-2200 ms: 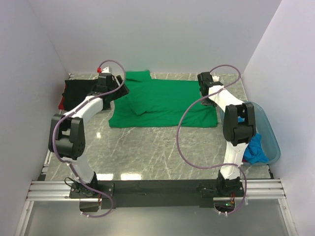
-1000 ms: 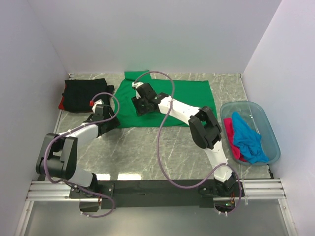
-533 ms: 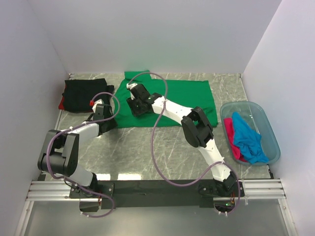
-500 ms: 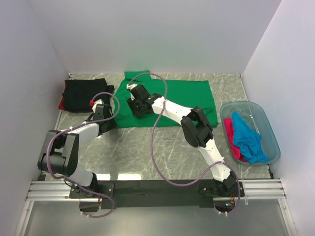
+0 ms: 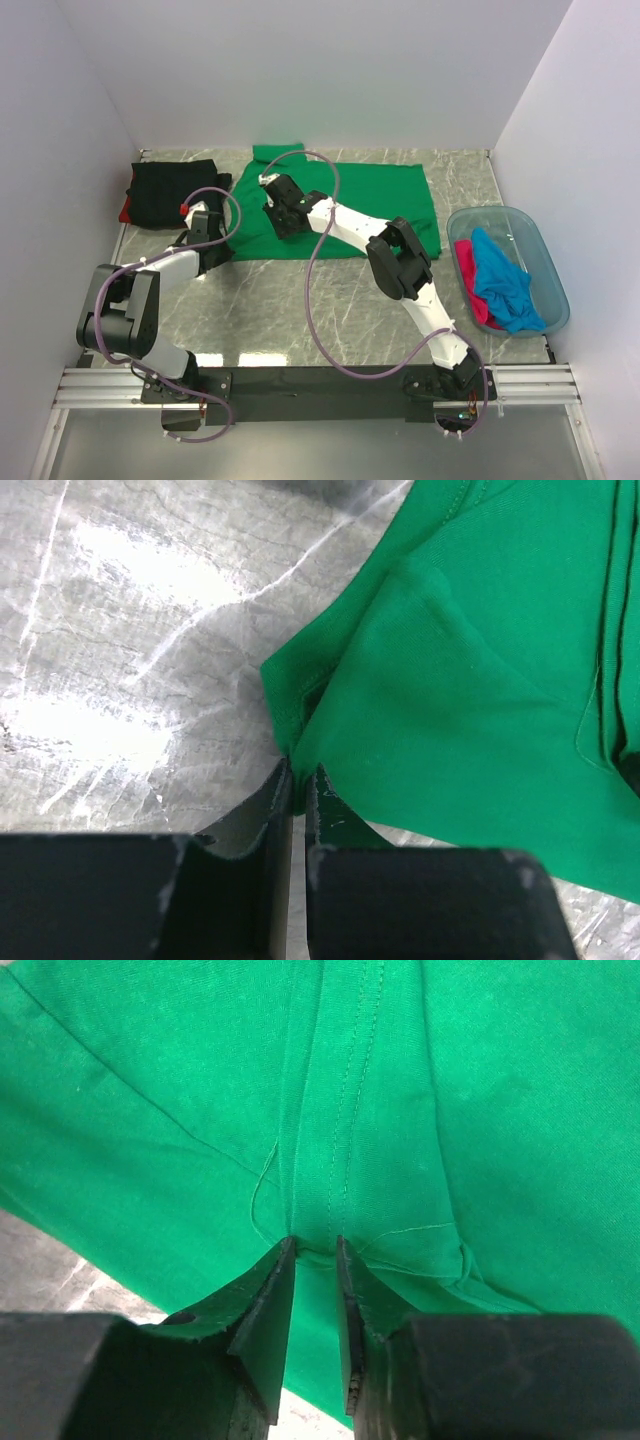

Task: Fold and stack the t-shirts
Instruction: Fold the tshirt

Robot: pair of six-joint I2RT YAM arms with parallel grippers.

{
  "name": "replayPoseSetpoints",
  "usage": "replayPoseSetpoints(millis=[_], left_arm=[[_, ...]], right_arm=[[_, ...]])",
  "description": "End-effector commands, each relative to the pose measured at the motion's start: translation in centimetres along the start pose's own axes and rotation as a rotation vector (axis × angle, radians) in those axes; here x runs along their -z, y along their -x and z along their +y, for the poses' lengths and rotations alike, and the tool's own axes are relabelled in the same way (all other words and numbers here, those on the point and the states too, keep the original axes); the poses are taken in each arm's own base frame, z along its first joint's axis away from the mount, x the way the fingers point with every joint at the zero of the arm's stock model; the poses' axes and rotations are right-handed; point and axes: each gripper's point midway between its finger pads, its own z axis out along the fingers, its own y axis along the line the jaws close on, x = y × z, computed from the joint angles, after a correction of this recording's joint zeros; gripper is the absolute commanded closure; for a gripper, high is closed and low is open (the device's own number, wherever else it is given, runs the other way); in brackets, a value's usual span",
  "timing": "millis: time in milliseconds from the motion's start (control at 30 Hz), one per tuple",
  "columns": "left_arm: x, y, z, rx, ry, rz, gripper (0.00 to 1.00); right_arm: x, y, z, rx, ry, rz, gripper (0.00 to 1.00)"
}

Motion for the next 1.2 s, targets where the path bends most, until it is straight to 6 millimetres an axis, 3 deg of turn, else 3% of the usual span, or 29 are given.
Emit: replayPoseSetpoints(millis=[0,133,267,400,500,633,800,1000,1033,1133,1167], left_arm=[[0.2,1.3,-0.1,0.002,-0.002,-0.034,0.99],[0.4,1.3,0.1,0.003,-0.001,-0.035,0.99],[0.5,1.4,0.2,0.002,0.0,-0.037,0.99],[0.7,1.4,0.3,0.004,-0.002,-0.041,0.99],[0.9,1.5,0.5,0.004,0.0,-0.042,0.99],[1.0,1.2,0.7,0.007,-0.002,-0.038,0.99],[1.2,0.9,0.9,0.009,-0.006,-0.032,1.0],[1.1,0.6,0.9,0.009,-0.016,-0.021,0.99],[1.1,0.5,0.9,0.009,-0.016,-0.018,0.99],[1.2,0.5,0.9,0.007,-0.02,-0.018,1.0],[1.2,0.5,0.9,0.006,-0.02,-0.018,0.99]], right_arm=[[0.0,-0.2,0.7,0.019,0.015,0.006,0.69],[-0.3,-0.8,1.4,0.027,0.037,0.015,0.64],[-0.8,-1.7,2.4,0.04,0.064,0.035,0.69],[-1.3,-2.2,2.6,0.037,0.076,0.051,0.81],[-1.0,-1.7,2.4,0.023,0.063,0.031,1.0],[0.9,1.2,1.5,-0.004,0.019,-0.045,1.0],[2.4,4.3,-1.2,-0.081,-0.024,-0.125,1.0],[2.7,3.8,0.2,-0.065,0.036,-0.126,1.0],[3.5,4.2,0.4,-0.069,0.043,-0.146,1.0],[4.4,4.5,0.8,-0.08,0.052,-0.184,0.95],[4.5,4.5,1.0,-0.083,0.059,-0.192,0.9]])
